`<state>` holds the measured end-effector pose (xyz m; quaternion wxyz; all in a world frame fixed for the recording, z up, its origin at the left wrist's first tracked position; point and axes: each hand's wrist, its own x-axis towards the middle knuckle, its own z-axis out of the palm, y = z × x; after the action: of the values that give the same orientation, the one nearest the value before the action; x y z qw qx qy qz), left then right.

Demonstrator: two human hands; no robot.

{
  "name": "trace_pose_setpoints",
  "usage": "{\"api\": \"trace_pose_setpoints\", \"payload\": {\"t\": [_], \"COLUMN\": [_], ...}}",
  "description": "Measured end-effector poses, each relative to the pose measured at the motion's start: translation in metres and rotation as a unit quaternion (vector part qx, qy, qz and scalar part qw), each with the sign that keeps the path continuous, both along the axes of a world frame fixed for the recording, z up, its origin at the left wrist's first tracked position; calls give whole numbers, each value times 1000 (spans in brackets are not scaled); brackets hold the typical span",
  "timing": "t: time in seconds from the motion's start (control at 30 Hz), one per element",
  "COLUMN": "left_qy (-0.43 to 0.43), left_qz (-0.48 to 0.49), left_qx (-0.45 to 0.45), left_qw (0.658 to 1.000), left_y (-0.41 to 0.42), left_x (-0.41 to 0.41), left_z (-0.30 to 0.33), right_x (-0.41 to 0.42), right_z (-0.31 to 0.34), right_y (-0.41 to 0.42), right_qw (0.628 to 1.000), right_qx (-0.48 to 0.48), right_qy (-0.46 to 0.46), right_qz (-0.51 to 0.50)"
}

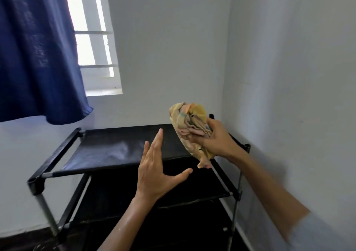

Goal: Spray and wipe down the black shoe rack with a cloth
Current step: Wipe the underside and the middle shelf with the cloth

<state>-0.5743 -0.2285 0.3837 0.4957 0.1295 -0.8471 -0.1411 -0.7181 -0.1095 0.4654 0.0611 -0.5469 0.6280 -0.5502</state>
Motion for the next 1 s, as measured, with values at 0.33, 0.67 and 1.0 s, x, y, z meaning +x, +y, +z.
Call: {"api": "trace_pose_setpoints", "payload": {"t": [0.33, 0.67, 1.0], "left_qy": [-76, -49, -102], "left_qz": [203, 262, 342], "left_qx": [313, 414, 382], "left_qw": [925, 870, 853], "left_y": [-46, -74, -118], "left_x": [145, 158, 137], "left_z": [-121, -136, -147], "right_x": [41, 86, 159], "right_z": [-53, -140, -175], "right_y": [-13, -125, -252], "right_qw": [967, 924, 868], "right_qx": [184, 334, 359], "right_qy": [5, 131, 324], "right_qz": [177, 131, 112]}}
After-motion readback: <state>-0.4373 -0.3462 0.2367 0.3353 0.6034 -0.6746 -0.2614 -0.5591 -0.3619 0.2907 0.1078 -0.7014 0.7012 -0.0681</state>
